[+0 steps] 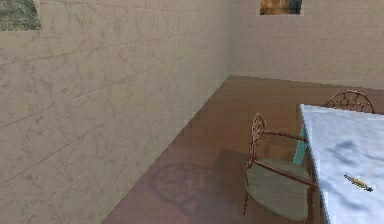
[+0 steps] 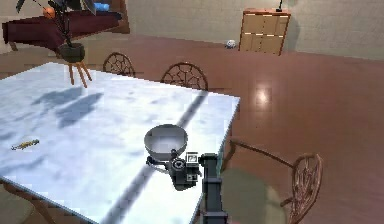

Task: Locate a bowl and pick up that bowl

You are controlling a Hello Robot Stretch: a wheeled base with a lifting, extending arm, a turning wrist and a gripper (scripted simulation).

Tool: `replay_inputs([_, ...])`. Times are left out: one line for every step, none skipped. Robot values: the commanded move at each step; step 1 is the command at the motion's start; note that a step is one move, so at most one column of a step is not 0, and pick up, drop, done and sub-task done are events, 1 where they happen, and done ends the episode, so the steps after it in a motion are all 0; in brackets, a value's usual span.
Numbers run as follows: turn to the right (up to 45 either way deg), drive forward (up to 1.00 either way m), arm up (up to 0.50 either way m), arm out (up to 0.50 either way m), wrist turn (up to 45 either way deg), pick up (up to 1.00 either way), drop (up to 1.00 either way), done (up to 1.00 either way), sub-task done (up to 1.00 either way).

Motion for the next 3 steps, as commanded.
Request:
replay_inputs([0.0,0.00,0.00,0.00,0.0,1.00,0.00,0.00,0.00])
replay_inputs([0.0,0.00,0.10,0.00,0.0,0.00,0.00,0.00,0.00])
replay_inputs([0.0,0.00,0.00,0.00,0.0,0.00,0.00,1.00,0.00])
